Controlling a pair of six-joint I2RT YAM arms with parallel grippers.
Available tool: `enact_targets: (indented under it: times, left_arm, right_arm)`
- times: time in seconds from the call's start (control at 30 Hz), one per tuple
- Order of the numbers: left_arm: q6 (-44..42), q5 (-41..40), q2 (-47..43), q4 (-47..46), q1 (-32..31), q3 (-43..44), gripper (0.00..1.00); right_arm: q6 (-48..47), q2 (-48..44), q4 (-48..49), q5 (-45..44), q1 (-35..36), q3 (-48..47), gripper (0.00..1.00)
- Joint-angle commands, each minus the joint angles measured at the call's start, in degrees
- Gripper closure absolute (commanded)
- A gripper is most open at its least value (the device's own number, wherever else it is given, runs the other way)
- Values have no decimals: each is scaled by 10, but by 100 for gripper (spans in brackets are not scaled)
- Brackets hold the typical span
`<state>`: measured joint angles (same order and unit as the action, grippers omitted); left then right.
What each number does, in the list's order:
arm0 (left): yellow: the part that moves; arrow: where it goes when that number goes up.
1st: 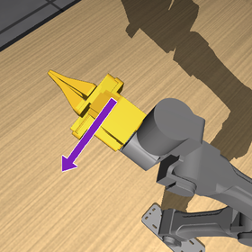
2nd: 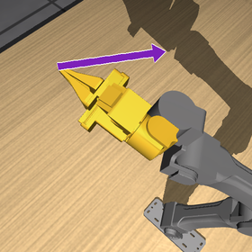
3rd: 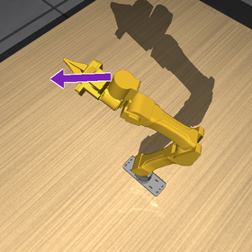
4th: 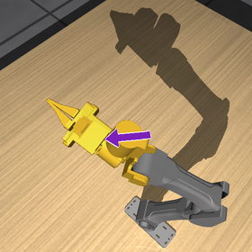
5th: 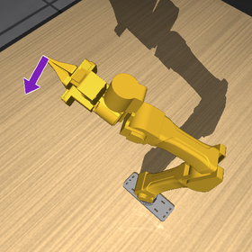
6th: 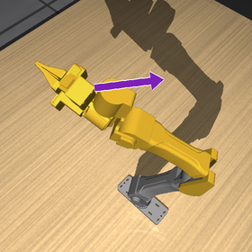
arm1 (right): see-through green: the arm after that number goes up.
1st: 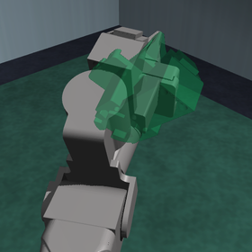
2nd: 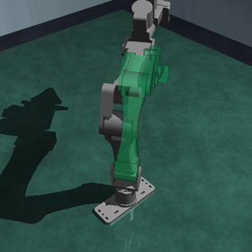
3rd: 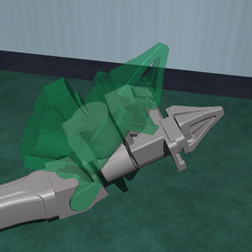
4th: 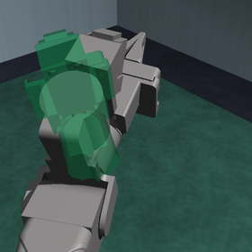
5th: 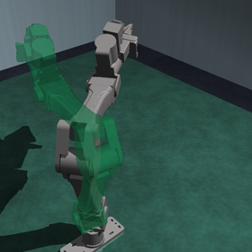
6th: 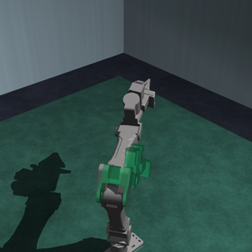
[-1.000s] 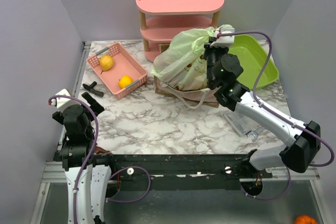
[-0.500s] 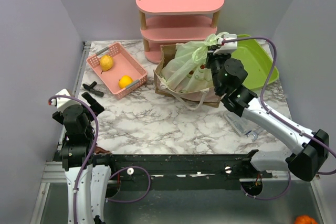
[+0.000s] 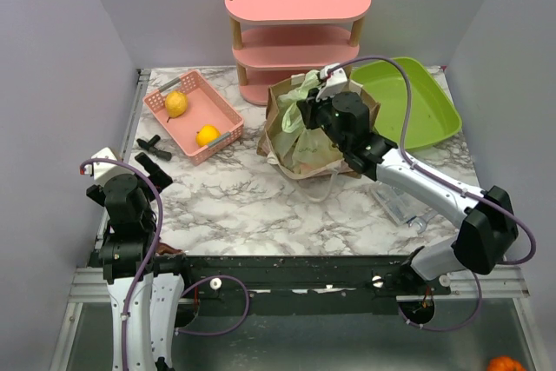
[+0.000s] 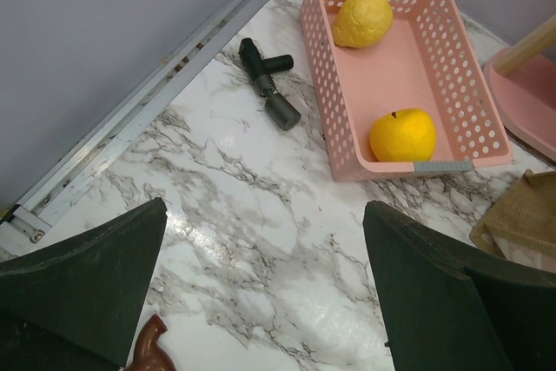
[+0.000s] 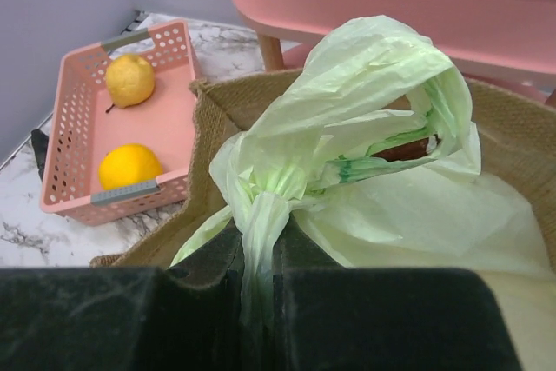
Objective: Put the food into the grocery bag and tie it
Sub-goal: Place the grocery bag in the grocery bag.
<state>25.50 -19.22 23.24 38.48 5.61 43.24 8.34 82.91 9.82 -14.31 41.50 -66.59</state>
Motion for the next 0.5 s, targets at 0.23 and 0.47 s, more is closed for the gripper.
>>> enact_targets:
  times: [0.23,0.47]
  left_arm:
    - [-5,12,-6,-17,1,-5,2]
    - [-5,13,-7,-17,0,-5,2]
  right_arm:
    - [14,76,-15,-34,-1,12,99]
    - [20,87,-51,-45,-2,-4,99]
